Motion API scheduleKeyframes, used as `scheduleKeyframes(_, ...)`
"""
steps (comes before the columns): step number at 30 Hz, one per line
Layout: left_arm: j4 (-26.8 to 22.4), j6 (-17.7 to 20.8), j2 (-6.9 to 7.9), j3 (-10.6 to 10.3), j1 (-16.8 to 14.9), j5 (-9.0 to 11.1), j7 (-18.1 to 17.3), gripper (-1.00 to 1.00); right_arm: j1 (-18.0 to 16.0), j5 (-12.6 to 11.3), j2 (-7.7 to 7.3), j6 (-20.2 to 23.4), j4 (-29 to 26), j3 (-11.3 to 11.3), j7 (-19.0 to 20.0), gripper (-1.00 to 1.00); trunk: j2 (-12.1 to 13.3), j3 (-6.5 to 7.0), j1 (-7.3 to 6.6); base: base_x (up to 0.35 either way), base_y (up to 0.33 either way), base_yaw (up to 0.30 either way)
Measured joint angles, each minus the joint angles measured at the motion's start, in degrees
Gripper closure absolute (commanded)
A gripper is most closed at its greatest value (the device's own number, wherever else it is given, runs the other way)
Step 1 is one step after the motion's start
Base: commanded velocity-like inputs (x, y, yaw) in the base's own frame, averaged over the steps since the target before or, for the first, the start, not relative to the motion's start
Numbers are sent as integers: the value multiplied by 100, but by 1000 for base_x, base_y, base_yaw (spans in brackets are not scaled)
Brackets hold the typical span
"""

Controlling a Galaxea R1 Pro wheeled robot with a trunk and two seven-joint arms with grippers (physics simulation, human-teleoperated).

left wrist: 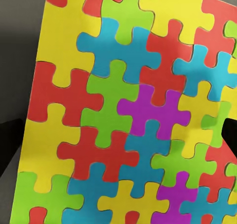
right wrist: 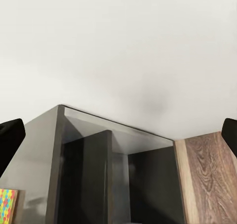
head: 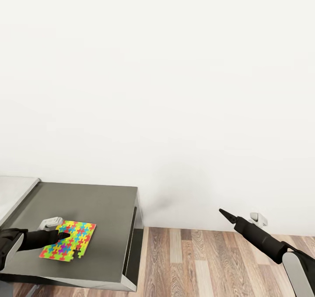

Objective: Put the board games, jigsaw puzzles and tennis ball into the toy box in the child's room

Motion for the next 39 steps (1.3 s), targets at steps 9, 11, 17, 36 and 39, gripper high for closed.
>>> scheduleKeyframes(9, 1, -5, 0, 0, 5, -23, -387, -100, 0, -2, -3, 0, 0, -2, 0, -100, 2, -1, 1, 0, 0, 0)
scheduleKeyframes(11, 1, -5, 0, -1, 5, -25, -405, -100, 0, -4, -6, 0, 0, -1, 0, -100, 1, -1, 1, 0, 0, 0)
scheduleKeyframes(17, 1, -5, -1, -5, 5, -21, -439, -100, 0, -6, -8, 0, 0, -3, 0, -100, 2, -1, 1, 0, 0, 0)
scheduleKeyframes(36, 1, 2, -9, -5, 5, -24, -926, -100, 0, -8, -7, 0, 0, -3, 0, -100, 2, -1, 1, 0, 0, 0)
scheduleKeyframes(39, 1, 1, -9, -5, 5, -18, -937, -100, 0, -7, -8, 0, 0, -3, 0, -100, 1, -1, 1, 0, 0, 0)
